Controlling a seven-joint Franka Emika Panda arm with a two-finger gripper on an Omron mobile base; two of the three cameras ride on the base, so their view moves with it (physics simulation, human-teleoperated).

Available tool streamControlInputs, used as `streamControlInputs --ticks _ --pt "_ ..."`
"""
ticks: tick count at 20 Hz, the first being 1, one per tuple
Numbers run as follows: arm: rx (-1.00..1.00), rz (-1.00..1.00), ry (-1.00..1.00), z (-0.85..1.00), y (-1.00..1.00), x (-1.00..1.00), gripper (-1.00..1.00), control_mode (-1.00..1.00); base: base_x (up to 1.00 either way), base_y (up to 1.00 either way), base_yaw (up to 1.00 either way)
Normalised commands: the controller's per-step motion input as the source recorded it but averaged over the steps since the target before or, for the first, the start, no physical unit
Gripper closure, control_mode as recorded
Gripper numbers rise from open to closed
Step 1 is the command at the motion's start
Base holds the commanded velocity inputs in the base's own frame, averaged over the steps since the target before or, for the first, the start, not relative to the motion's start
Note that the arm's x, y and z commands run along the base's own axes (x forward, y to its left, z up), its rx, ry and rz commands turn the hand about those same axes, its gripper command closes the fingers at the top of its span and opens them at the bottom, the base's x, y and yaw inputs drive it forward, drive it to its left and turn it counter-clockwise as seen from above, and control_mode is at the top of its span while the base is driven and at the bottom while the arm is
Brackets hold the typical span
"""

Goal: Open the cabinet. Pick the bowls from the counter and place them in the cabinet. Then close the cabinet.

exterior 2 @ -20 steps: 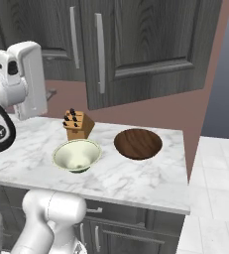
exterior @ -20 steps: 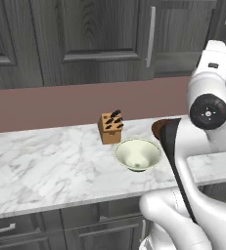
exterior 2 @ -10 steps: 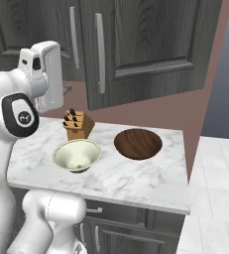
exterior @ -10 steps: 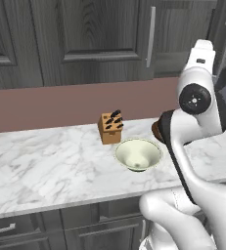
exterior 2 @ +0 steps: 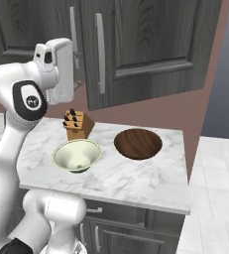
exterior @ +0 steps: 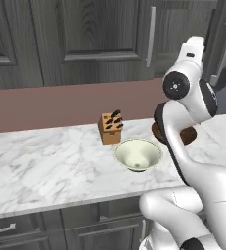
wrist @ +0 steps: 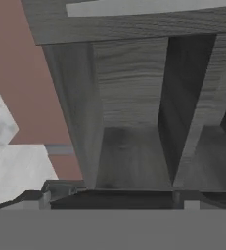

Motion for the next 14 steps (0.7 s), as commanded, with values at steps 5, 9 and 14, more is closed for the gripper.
streamControlInputs --ticks 5,9,14 --pt "0.00 -0.10 0.03 0.00 -0.11 0.41 -1.00 -1.00 0.00 0.00 0.00" --pt "0.00 -0.07 0.01 0.00 -0.20 0.19 -1.00 -1.00 0.00 0.00 0.00" --pt "0.00 -0.05 0.01 0.00 -0.29 0.10 -1.00 -1.00 0.00 0.00 0.00"
